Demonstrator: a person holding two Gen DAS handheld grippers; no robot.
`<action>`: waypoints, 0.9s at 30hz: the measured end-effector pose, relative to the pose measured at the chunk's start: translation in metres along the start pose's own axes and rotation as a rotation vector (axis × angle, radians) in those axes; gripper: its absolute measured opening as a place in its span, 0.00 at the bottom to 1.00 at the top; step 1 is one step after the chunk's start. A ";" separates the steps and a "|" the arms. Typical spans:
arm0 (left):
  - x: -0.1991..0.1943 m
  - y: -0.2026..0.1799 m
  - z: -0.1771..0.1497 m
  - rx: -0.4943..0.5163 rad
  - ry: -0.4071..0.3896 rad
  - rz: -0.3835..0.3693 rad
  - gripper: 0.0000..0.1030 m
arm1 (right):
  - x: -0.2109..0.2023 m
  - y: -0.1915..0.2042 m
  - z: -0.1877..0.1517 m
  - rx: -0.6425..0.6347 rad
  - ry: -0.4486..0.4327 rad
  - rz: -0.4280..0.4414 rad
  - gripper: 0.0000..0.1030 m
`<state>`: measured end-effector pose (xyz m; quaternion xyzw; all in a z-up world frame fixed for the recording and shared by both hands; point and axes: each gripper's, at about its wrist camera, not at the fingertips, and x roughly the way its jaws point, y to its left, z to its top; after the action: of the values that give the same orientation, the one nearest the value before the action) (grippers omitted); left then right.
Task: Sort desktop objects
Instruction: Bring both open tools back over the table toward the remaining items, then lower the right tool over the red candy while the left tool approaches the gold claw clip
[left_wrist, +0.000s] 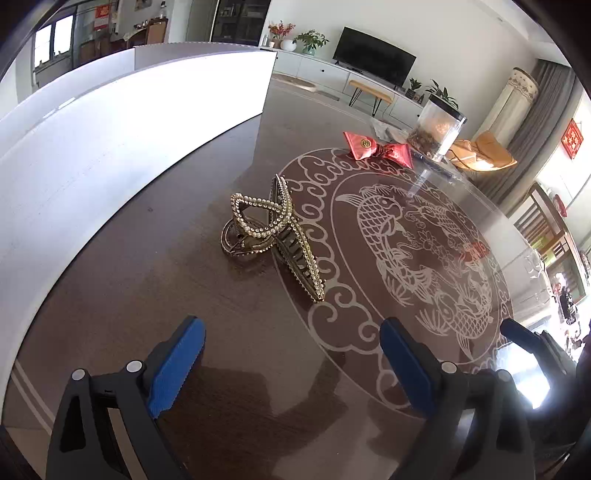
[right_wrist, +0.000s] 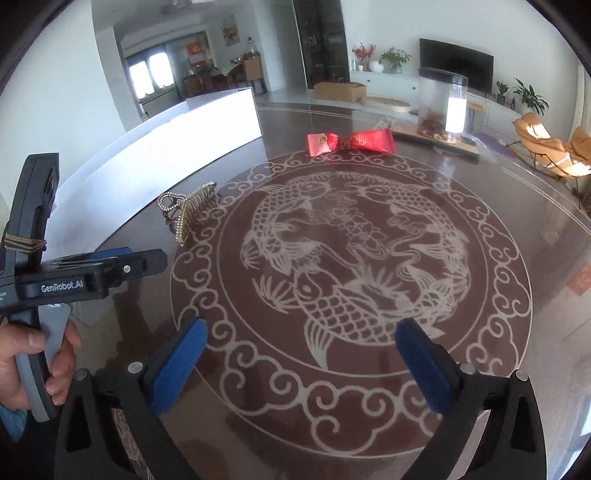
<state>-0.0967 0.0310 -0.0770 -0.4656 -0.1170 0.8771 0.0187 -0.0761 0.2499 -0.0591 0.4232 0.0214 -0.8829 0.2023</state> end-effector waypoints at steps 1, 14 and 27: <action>0.005 -0.004 0.004 0.004 0.001 0.013 0.94 | -0.002 0.000 -0.001 -0.001 -0.005 -0.003 0.99; 0.040 -0.012 0.033 0.065 -0.003 0.224 1.00 | -0.013 0.016 -0.012 -0.032 -0.041 0.003 0.99; 0.034 0.006 0.032 0.020 -0.017 0.270 1.00 | -0.009 0.004 -0.010 -0.021 -0.021 -0.023 0.99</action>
<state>-0.1424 0.0239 -0.0888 -0.4692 -0.0448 0.8768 -0.0956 -0.0625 0.2511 -0.0581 0.4114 0.0334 -0.8893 0.1970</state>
